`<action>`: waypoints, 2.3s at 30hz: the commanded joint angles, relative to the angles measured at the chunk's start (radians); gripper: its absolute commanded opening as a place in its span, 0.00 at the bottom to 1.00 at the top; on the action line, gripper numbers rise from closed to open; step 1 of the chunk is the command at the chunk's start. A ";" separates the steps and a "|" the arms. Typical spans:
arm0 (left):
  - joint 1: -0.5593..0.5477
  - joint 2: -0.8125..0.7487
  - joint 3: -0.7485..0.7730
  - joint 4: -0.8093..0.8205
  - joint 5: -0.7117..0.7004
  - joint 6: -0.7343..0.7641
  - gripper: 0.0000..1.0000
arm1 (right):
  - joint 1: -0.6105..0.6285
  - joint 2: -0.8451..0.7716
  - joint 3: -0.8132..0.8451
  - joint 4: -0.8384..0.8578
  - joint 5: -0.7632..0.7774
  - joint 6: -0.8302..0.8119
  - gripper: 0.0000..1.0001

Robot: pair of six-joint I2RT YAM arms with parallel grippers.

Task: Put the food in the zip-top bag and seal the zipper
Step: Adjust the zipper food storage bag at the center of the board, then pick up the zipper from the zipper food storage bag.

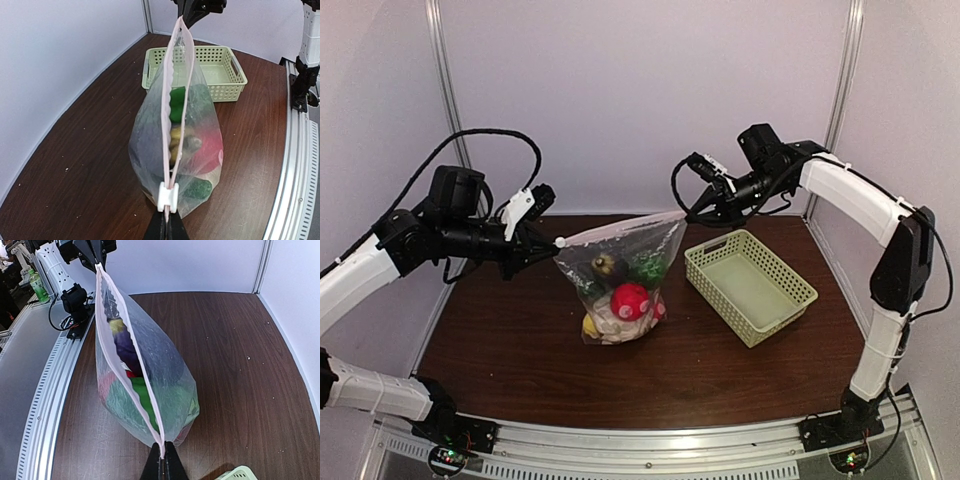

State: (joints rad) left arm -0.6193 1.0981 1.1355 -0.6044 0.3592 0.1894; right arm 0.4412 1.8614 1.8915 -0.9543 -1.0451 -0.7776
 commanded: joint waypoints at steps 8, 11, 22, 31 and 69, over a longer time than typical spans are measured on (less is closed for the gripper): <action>-0.002 0.004 0.017 0.050 0.104 0.006 0.00 | 0.118 -0.088 0.101 -0.025 0.138 0.018 0.56; -0.002 -0.002 0.009 0.065 0.106 0.014 0.00 | 0.175 -0.091 0.116 0.044 0.161 0.057 0.60; -0.003 -0.030 -0.016 0.110 0.148 -0.015 0.00 | 0.418 -0.015 0.155 0.287 0.297 0.287 0.62; -0.003 -0.063 -0.065 0.155 0.165 -0.032 0.00 | 0.474 0.090 0.245 0.285 0.303 0.273 0.60; -0.003 -0.083 -0.069 0.184 0.150 -0.016 0.00 | 0.533 0.243 0.368 0.280 0.272 0.361 0.28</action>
State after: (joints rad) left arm -0.6193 1.0370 1.0676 -0.5076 0.4946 0.1673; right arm 0.9676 2.0968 2.2398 -0.6811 -0.7868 -0.4366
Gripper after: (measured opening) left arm 0.013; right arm 0.301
